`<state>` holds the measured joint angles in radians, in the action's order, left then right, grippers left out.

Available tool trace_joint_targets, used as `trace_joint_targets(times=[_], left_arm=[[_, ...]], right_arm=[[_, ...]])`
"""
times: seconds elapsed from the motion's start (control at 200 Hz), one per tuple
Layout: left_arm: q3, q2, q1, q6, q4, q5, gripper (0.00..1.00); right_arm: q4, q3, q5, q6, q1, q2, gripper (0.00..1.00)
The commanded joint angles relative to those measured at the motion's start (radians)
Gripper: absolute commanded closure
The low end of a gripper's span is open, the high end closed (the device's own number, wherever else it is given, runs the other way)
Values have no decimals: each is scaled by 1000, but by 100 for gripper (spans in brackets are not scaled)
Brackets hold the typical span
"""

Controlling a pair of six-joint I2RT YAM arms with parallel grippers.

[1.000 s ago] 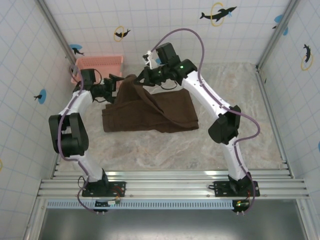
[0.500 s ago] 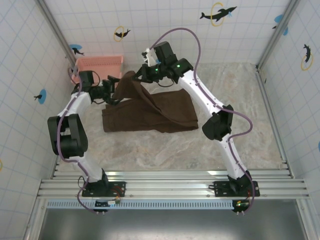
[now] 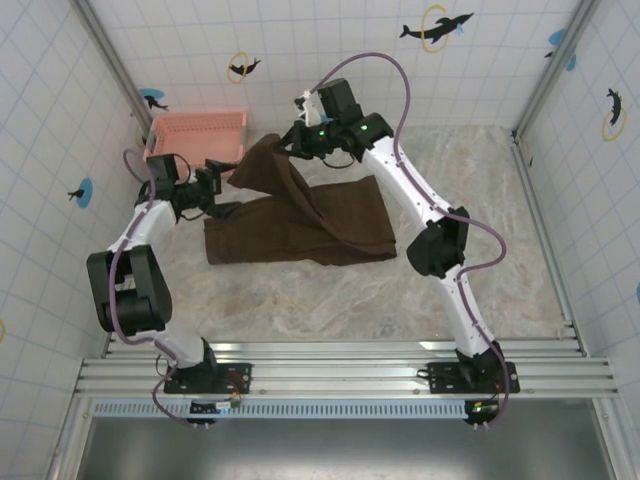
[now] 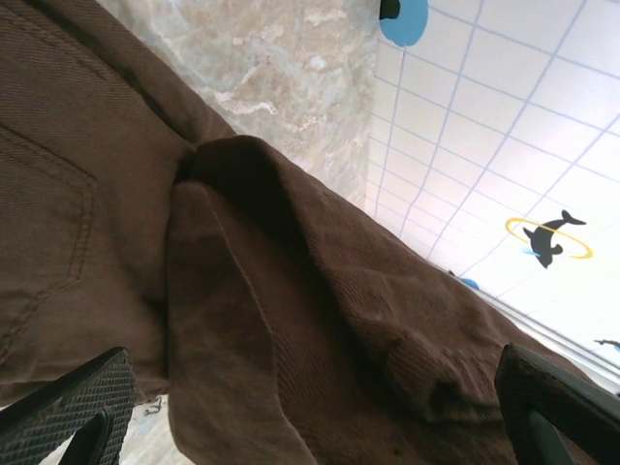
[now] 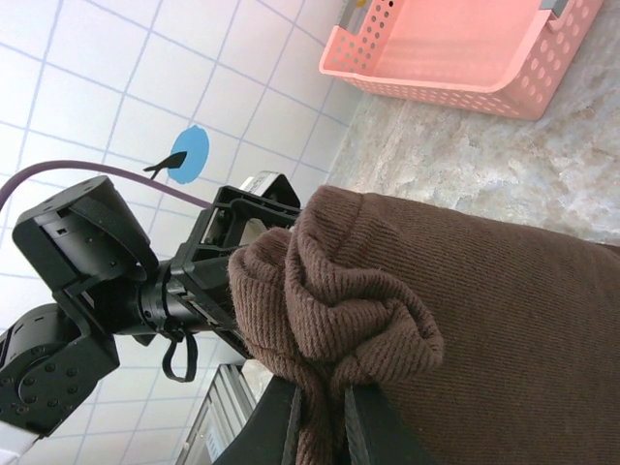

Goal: Roll up the long pants

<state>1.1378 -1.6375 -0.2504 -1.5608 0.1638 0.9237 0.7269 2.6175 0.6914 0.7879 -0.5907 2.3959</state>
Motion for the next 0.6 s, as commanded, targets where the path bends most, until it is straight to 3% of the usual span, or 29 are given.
trace_joint_targets(times=[0.0, 0.165, 0.435, 0.595], left_arm=[[25, -15, 8, -33, -53, 24, 3], [49, -73, 14, -107, -121, 17, 2], [171, -158, 20, -119, -105, 19, 2], [166, -186, 33, -194, -214, 25, 3]], right_arm=[[-52, 41, 45, 0, -3, 22, 92], [-9, 35, 71, -45, -15, 16, 92], [3, 10, 94, -78, -39, 7, 92], [7, 10, 85, -88, -49, 9, 92]])
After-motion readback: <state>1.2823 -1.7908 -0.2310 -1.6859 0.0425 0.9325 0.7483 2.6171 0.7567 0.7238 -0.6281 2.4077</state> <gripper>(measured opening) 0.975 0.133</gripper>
